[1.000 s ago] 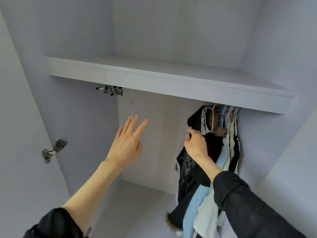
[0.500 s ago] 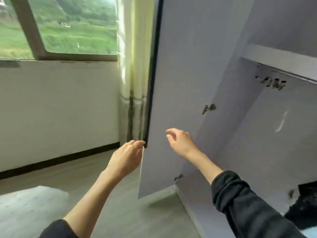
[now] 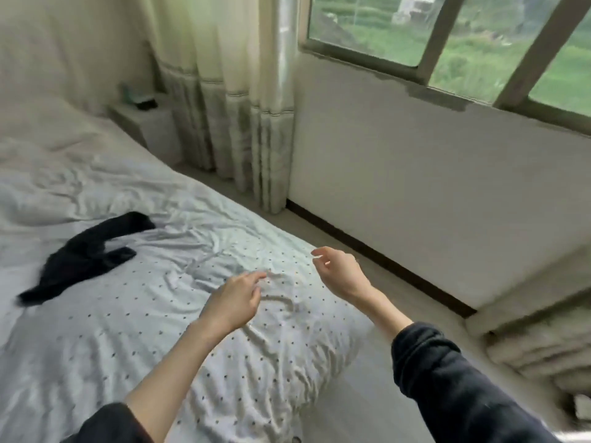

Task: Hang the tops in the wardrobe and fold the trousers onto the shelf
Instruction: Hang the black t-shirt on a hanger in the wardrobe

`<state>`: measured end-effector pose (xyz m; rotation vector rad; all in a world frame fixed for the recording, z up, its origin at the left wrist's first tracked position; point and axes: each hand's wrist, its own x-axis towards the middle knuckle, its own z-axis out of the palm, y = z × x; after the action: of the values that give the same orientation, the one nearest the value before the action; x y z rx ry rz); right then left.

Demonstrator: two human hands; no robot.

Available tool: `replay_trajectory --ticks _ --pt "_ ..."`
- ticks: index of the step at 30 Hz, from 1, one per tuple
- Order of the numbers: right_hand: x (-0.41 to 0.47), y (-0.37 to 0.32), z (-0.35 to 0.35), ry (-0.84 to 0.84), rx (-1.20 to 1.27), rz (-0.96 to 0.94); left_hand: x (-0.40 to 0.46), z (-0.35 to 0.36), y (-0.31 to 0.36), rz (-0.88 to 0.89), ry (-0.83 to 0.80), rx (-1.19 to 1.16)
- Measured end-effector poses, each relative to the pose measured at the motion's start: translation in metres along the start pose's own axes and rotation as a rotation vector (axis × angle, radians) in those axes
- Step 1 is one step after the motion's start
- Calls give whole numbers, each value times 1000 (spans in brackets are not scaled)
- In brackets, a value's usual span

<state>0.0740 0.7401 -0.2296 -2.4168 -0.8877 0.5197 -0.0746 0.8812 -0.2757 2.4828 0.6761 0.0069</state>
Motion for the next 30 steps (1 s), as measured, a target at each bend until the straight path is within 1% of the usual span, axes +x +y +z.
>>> replay_trajectory --ticks 1,2,6,8,11,12,16,19,21,23,26,28,30 --pt "11 -7 8 -30 -9 -22 0 -3 -12 -53 -9 -4" --pt "36 -26 29 -97 -10 -79 0 -11 -40 -140 1 0" --pt "108 -70 87 -290 -41 -209 0 -20 -116 -376 -13 16" --pt "146 -86 120 -376 -74 -256 4 -23 -151 -496 -52 16" --pt "199 -105 172 -498 -161 -314 16 -28 -201 -622 -54 7" --pt "209 -107 182 -520 -194 -336 20 -30 -209 -637 -46 18" --pt "277 -133 266 -622 -378 -472 51 -35 -281 -726 36 72" --pt "308 -138 312 -733 -571 -464 75 -39 -328 -785 116 121" --pt "326 -130 343 -788 -643 -441 95 -40 -364 -821 174 151" --pt "339 -118 370 -837 -670 -422 115 -34 -402 -842 212 178" --pt "351 -109 388 -893 -658 -399 135 -24 -444 -874 194 202" --pt "359 -111 392 -934 -654 -391 142 -19 -458 -892 266 164" --pt "366 -115 393 -964 -649 -371 145 -19 -456 -919 392 111"
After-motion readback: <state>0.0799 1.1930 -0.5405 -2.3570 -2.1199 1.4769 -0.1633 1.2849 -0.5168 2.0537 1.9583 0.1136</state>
